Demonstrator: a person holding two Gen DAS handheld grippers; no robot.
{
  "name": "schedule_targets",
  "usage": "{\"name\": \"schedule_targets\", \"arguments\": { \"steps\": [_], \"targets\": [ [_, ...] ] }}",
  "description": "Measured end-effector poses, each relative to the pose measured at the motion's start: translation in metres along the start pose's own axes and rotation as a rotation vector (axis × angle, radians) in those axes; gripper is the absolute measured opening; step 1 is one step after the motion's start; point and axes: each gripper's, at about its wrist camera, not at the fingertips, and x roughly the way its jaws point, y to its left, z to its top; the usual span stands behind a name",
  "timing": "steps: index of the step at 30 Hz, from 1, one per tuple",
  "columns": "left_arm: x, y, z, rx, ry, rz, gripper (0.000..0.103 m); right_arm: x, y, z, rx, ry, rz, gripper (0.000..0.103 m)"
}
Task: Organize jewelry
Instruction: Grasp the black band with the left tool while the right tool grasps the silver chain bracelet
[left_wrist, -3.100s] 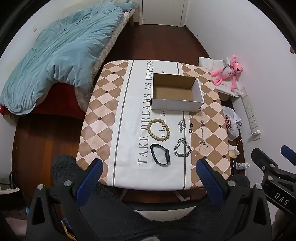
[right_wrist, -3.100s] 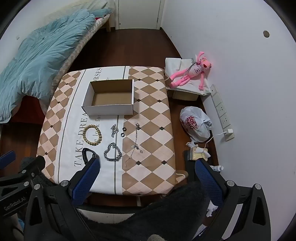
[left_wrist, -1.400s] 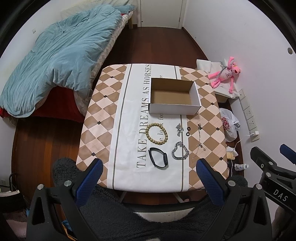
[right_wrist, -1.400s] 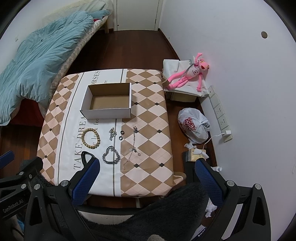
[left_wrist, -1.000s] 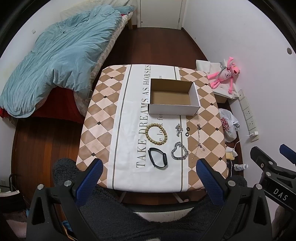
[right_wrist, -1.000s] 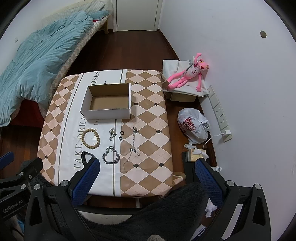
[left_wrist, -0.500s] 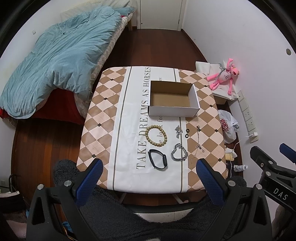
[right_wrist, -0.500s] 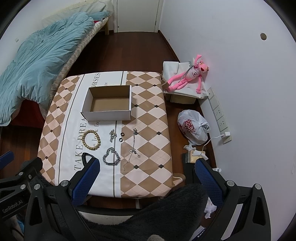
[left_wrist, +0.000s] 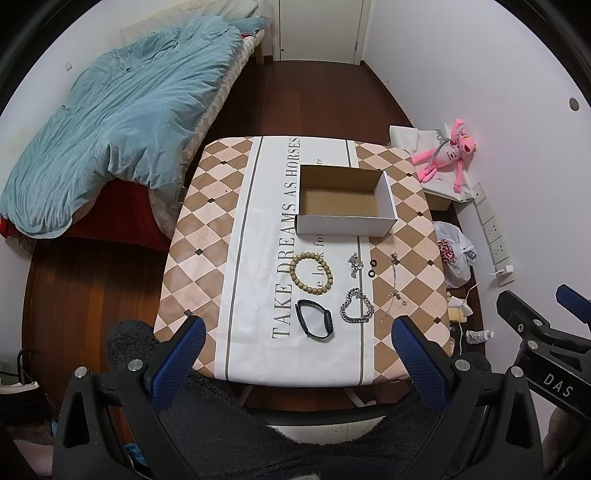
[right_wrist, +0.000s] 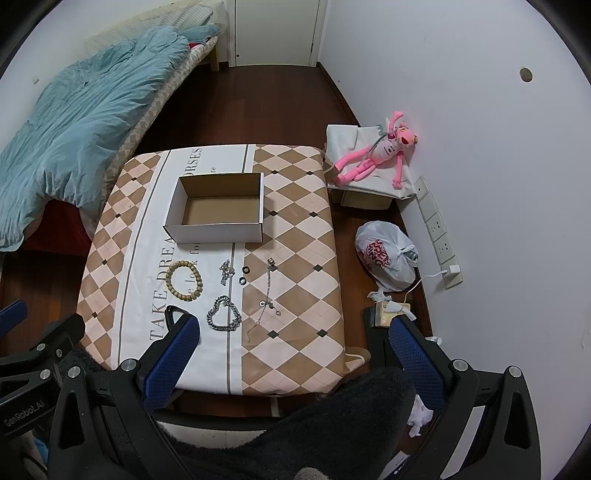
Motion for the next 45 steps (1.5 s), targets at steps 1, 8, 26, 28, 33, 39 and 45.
{"name": "schedule_targets", "arguments": {
  "steps": [1, 8, 26, 28, 33, 39, 45],
  "targets": [
    [0.000, 0.000, 0.000, 0.000, 0.000, 0.000, 0.103, 0.000, 0.000, 0.000, 0.000, -0.001, -0.001, 0.103],
    [0.008, -0.002, 0.005, 0.014, -0.010, 0.012, 0.103, 0.008, 0.004, 0.001, 0.006, 0.007, -0.009, 0.103],
    [0.149, 0.020, -0.005, 0.030, 0.116, 0.221, 0.103, 0.191, 0.048, -0.036, -0.046, 0.194, 0.033, 0.102],
    [0.163, 0.022, -0.008, 0.026, 0.144, 0.230, 0.103, 0.206, 0.053, -0.039, -0.047, 0.219, 0.045, 0.099],
    [0.192, 0.027, -0.016, 0.022, 0.203, 0.245, 0.103, 0.232, 0.057, -0.047, -0.021, 0.249, 0.069, 0.095],
    [0.214, 0.035, -0.022, 0.001, 0.248, 0.264, 0.103, 0.256, 0.063, -0.054, -0.010, 0.272, 0.118, 0.078],
    [0.219, 0.037, -0.025, -0.002, 0.255, 0.266, 0.103, 0.275, 0.078, -0.059, -0.049, 0.282, 0.129, 0.060]
  ]
}}
